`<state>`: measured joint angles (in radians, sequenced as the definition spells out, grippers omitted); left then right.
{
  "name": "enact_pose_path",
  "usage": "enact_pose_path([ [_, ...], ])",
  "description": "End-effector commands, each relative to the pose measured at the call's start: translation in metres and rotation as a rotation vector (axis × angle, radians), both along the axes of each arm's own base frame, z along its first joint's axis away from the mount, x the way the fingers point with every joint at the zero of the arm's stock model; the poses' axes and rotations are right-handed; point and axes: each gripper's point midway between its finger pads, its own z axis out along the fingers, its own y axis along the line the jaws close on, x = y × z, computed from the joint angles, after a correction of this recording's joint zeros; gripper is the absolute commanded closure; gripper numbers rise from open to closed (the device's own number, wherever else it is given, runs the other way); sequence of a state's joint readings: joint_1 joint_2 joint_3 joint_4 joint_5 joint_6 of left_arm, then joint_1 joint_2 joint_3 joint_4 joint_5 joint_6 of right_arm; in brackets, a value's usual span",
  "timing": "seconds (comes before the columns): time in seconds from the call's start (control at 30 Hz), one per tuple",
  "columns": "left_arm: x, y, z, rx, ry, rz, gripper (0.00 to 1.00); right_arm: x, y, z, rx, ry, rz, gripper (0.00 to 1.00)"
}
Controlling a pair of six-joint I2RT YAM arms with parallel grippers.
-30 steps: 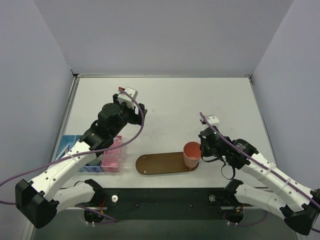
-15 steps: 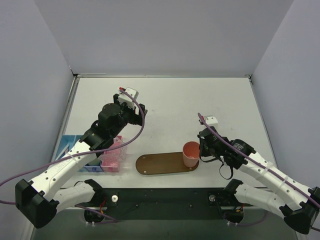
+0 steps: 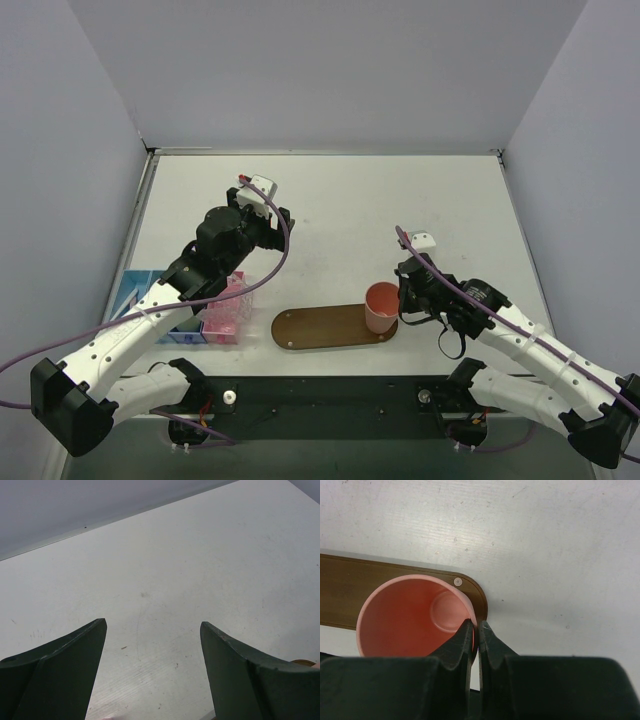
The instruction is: Prepare toiletry sets of a toothbrush and toothpaste on the tray
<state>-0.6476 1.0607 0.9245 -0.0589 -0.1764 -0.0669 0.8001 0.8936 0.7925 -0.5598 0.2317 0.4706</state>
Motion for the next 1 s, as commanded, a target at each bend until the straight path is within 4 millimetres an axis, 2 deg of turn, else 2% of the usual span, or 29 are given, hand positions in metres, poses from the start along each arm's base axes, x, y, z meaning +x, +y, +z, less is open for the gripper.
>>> enact_pose_path([
  [0.0,0.002,-0.002,0.025,-0.028,-0.052,0.0,0.14,-0.004,-0.008,-0.002,-0.035,0.0,-0.005,1.0],
  [0.47,0.002,-0.003,0.024,-0.029,-0.05,-0.003,0.14,-0.007,-0.011,-0.005,-0.043,0.008,-0.002,0.99],
  [0.77,0.001,-0.003,0.024,-0.027,-0.05,-0.004,0.14,-0.007,-0.01,-0.004,-0.042,0.012,-0.003,0.78],
  [0.97,0.001,-0.002,0.026,-0.027,-0.053,-0.005,0.14,-0.005,-0.006,0.005,-0.02,-0.004,0.004,0.63],
])
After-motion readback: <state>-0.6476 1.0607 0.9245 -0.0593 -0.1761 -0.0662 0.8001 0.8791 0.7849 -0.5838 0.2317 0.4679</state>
